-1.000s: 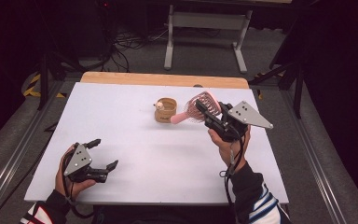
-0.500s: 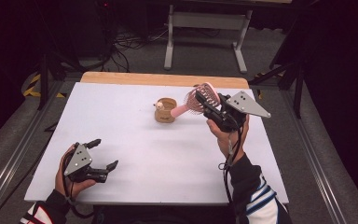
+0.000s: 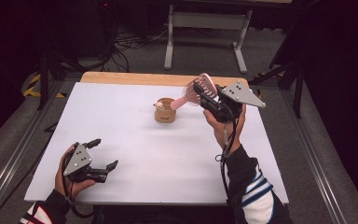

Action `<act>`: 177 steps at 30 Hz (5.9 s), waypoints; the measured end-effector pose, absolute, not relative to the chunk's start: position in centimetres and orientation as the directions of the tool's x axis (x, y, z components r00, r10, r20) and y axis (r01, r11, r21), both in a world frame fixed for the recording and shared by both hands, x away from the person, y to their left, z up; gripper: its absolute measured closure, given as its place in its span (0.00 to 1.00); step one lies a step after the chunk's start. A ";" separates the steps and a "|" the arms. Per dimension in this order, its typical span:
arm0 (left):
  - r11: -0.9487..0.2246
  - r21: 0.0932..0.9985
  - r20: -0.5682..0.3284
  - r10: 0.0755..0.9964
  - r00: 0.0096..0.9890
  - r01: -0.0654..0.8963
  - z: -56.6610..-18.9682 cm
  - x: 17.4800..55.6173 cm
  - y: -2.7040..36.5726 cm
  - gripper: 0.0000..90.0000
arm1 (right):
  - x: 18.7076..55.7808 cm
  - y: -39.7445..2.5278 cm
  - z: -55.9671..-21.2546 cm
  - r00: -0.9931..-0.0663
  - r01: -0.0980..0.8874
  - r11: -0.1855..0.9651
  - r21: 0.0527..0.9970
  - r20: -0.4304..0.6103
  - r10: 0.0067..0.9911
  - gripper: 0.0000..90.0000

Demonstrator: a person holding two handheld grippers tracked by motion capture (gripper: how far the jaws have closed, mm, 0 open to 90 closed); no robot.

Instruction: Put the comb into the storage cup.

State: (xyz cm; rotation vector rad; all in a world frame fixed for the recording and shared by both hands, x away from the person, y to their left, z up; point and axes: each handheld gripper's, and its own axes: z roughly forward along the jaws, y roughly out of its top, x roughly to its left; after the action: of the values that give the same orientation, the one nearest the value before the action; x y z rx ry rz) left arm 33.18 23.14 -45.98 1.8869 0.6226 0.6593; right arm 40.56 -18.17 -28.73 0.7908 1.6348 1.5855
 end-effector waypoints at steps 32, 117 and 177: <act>-0.367 0.922 0.170 0.669 0.724 0.123 -46.0 33.2 23.1 0.07 | 44.8 -16.1 -30.9 -0.507 0.022 0.058 0.998 -0.039 0.861 0.70; -0.371 0.919 0.162 0.666 0.728 0.135 -46.1 33.3 22.7 0.07 | 48.0 -15.5 -37.8 -0.481 0.222 0.018 0.975 0.094 0.872 0.64; -0.389 0.911 0.169 0.654 0.738 0.136 -46.3 33.4 22.6 0.08 | 48.2 -16.6 -39.7 -0.465 0.296 0.046 0.954 0.102 0.879 0.06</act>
State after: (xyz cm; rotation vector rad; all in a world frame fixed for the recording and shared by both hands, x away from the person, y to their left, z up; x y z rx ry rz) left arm 33.38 22.59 -46.28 1.9193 0.6056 0.6365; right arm 48.23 -16.62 -39.73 1.1809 1.8015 1.4343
